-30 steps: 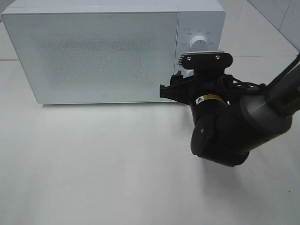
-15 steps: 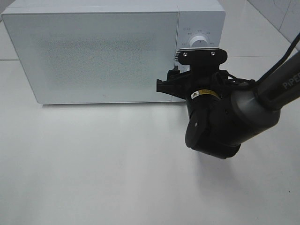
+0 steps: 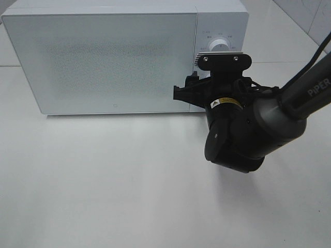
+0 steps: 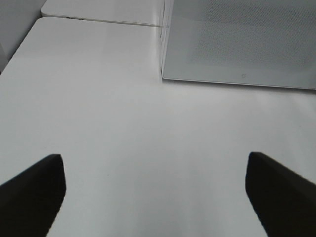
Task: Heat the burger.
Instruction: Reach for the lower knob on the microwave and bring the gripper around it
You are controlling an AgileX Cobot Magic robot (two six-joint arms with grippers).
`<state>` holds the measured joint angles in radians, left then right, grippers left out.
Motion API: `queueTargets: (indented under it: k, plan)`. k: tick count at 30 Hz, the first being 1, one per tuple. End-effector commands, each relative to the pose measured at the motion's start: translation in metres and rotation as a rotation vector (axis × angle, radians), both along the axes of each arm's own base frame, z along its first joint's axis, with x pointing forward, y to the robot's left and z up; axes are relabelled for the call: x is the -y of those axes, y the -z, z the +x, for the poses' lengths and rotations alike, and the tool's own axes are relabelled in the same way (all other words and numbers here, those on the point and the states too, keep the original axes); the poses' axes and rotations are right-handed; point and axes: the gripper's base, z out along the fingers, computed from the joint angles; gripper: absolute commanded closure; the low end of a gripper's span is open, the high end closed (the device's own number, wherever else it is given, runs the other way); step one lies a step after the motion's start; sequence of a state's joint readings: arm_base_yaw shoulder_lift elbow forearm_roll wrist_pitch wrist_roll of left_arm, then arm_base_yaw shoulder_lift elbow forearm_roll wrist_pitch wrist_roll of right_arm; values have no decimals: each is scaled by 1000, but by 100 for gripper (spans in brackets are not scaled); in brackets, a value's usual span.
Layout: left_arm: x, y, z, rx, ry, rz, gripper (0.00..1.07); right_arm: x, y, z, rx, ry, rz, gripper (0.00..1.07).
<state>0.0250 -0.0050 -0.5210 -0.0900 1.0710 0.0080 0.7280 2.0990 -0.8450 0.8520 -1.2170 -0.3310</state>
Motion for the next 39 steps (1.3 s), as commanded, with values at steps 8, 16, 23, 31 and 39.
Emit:
queueTargets:
  k: [8, 16, 23, 31, 39]
  plan:
    - [1, 1, -3, 14, -3, -12, 16, -1, 5, 3, 4, -5, 1, 38]
    - [1, 1, -3, 14, -3, -12, 16, 0, 1, 3, 41, 6, -3, 46]
    - [1, 1, -3, 14, -3, -12, 16, 0, 0, 3, 58, 7, -5, 76]
    - [1, 1, -3, 14, -3, -12, 16, -2, -6, 3, 121, -22, -23, 107]
    - [1, 1, -3, 14, -3, -12, 16, -4, -8, 3, 140, -38, -21, 107]
